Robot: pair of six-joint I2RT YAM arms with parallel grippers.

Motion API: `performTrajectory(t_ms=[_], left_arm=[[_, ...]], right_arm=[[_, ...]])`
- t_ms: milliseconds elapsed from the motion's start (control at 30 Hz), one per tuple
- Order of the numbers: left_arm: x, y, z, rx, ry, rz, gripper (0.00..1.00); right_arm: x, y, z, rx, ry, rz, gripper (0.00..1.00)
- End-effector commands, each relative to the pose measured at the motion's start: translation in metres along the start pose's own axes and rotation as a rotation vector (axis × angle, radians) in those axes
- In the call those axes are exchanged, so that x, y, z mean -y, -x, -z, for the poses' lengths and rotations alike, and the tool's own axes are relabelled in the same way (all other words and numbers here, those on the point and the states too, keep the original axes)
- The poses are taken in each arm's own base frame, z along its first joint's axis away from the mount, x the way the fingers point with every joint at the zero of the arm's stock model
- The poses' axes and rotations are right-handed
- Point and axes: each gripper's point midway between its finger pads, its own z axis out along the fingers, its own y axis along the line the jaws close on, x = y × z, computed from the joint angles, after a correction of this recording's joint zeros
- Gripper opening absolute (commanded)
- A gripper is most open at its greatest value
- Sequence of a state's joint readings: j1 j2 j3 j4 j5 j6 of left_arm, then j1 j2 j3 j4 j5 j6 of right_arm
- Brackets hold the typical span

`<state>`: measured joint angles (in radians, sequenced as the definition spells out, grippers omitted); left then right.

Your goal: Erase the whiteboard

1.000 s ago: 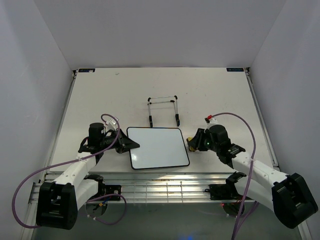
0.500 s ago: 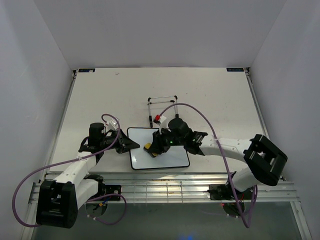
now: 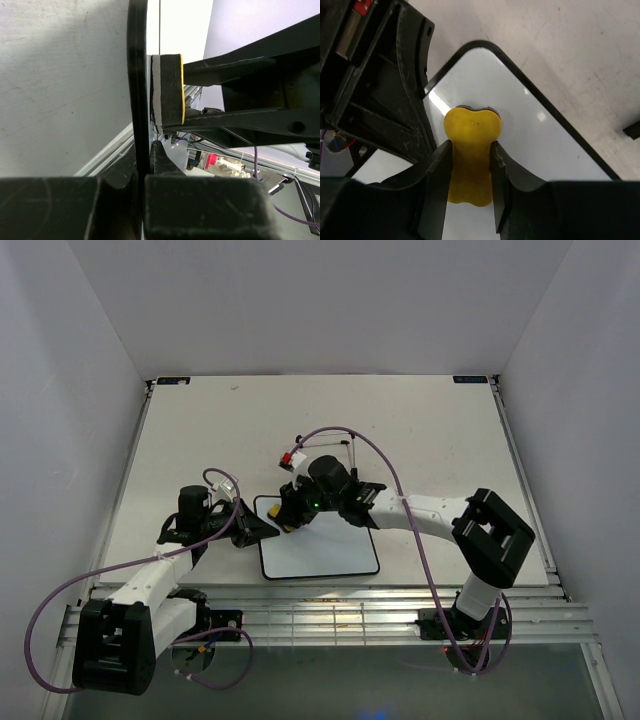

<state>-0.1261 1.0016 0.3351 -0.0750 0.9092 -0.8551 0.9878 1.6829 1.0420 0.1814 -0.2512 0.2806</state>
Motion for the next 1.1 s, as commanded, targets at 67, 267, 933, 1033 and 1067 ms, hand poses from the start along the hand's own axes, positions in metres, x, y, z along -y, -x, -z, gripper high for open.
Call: performTrajectory(t_ms=[67,267,933,1033,1067], left_arm=[[0.011,0.001,0.0,-0.008,-0.059,-0.113,0.0],[0.013,0.001,0.001,-0.006,-0.063,-0.116,0.0],[0.016,0.003,0.002,0.006,-0.065,-0.14,0.0],[0.018,0.004,0.004,0.004,-0.065,-0.148,0.0],[0.02,0.005,0.004,0.006,-0.065,-0.154,0.0]], right_arm=[[-0.008,-0.005,-0.02,-0.077,0.002,0.079,0.27],[0.014,-0.04,-0.017,-0.122,-0.085,-0.023,0.27],[0.181,-0.18,0.137,-0.135,-0.534,-0.556,0.26],[0.188,-0.161,0.156,-0.097,-0.592,-0.545,0.26],[0.193,-0.149,0.165,-0.055,-0.606,-0.544,0.26]])
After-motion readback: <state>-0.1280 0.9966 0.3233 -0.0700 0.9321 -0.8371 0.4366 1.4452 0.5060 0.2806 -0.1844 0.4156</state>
